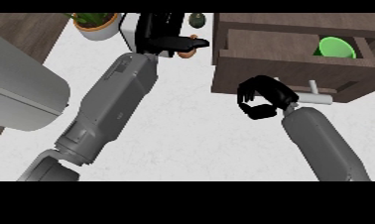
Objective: Pick up the cup, place it into the drawer and close the drawer
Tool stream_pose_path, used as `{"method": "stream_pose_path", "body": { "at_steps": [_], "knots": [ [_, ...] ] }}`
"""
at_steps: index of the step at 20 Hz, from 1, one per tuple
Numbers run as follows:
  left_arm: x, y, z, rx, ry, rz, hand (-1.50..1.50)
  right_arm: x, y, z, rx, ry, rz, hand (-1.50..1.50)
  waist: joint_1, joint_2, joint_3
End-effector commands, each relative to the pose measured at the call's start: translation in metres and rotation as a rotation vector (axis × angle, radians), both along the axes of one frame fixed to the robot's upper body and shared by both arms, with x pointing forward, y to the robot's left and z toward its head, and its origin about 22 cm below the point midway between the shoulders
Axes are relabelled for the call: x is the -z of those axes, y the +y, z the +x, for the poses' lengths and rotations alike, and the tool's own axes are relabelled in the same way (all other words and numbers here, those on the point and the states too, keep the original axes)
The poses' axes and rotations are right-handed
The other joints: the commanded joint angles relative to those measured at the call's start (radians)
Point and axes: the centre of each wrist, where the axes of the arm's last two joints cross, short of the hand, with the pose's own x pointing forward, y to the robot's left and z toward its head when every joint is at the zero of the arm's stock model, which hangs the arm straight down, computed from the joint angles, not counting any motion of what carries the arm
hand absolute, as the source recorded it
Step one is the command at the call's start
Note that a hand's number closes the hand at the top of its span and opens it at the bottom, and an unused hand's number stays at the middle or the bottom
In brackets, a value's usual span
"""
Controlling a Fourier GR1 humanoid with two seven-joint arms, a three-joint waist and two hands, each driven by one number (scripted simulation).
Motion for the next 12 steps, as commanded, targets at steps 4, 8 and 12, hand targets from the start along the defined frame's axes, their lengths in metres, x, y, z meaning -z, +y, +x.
{"method": "stream_pose_path", "body": {
  "at_steps": [4,8,12],
  "knots": [
    [0.012,0.028,-0.007,0.037,-0.001,-0.013,-1.50,-0.019,-0.021,0.047,0.104,-0.115,0.088,1.50,0.048,0.019,0.006],
    [0.011,0.039,-0.008,0.048,0.007,-0.015,-1.50,-0.051,-0.041,0.068,0.205,-0.179,0.154,1.50,0.086,0.028,0.007],
    [0.016,0.057,-0.010,0.037,0.013,-0.006,-1.50,-0.081,-0.066,0.079,0.274,-0.236,0.178,1.50,0.093,0.032,0.007]
  ]
}}
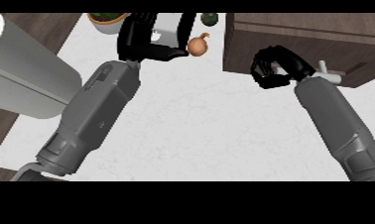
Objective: Pick up the cup, place it into the drawer and close the drawer
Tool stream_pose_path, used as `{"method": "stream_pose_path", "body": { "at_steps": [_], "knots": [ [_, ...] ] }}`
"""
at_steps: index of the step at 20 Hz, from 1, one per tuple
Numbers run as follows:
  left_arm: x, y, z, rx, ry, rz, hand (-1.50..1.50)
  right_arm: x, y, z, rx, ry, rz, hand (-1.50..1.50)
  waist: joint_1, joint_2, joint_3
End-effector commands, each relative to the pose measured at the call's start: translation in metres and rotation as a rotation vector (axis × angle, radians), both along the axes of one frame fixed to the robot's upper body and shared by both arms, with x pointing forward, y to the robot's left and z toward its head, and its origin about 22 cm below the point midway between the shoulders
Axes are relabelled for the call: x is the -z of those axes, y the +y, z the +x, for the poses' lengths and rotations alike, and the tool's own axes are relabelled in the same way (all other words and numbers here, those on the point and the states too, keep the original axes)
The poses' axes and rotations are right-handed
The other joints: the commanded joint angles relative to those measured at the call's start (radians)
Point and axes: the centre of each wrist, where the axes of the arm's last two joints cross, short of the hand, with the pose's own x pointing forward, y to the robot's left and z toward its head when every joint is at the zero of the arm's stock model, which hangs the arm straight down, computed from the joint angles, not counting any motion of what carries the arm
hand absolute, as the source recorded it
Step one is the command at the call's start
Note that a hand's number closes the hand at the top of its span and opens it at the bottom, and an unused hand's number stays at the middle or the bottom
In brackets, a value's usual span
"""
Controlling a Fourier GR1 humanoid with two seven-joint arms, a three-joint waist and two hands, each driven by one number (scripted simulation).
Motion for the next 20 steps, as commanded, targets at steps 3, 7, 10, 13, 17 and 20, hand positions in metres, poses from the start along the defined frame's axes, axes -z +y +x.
{"method": "stream_pose_path", "body": {
  "at_steps": [3,7,10,13,17,20],
  "knots": [
    [0.000,0.013,-0.002,0.028,-0.004,0.001,-1.50,-0.067,-0.029,0.031,0.175,-0.116,0.030,1.50,0.044,0.014,-0.005],
    [0.003,0.017,-0.004,0.043,-0.001,0.007,-1.50,-0.084,-0.037,0.034,0.164,-0.132,0.047,1.50,0.052,0.019,-0.006],
    [0.013,0.021,-0.009,0.061,0.013,0.002,-1.50,-0.093,-0.045,0.033,0.162,-0.135,0.069,1.50,0.067,0.022,-0.007],
    [0.010,0.024,-0.008,0.070,0.013,0.000,-1.50,-0.095,-0.048,0.032,0.152,-0.125,0.090,1.50,0.071,0.029,-0.007],
    [0.002,0.023,-0.006,0.076,-0.013,-0.011,-1.50,-0.103,-0.054,0.031,0.140,-0.122,0.118,1.50,0.073,0.022,-0.007],
    [0.011,0.026,-0.011,0.081,0.004,0.000,-1.50,-0.104,-0.058,0.029,0.137,-0.112,0.121,1.50,0.084,0.021,-0.007]
  ]
}}
